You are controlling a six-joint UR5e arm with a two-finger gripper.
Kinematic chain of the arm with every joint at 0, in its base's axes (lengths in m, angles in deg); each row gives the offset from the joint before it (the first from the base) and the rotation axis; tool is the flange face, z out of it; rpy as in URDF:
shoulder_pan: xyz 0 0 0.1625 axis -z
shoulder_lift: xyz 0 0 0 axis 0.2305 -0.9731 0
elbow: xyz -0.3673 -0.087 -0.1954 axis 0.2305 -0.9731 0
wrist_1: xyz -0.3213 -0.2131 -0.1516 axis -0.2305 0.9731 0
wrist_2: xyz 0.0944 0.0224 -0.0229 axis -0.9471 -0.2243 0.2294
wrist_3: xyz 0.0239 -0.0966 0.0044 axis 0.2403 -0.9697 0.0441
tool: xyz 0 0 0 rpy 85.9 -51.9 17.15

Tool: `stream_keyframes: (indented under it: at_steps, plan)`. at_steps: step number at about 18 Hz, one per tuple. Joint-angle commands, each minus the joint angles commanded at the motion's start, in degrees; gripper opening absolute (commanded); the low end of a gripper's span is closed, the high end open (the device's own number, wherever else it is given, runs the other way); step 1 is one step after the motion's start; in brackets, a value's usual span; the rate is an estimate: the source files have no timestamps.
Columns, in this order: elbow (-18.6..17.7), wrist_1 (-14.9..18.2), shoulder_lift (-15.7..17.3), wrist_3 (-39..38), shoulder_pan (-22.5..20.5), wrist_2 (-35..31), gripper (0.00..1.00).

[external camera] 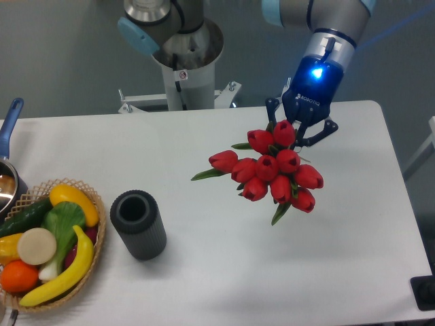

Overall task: Insert the flowers into the vase
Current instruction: 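Hold the red tulip bunch in the gripper and begin moving it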

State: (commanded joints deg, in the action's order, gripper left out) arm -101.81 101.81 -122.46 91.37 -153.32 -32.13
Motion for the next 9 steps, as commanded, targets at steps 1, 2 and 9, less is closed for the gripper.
stream_keyframes:
  at_steps: [1,2,9]
  plan:
    - [-0.2,0.0,0.0,0.1,0.1,0.0,0.16]
    - [-0.8,-0.2,0.0,0.3,0.2,0.0,0.16]
    - [-0.1,-0.2,-0.1,-0.1,0.4,0.1,0.16]
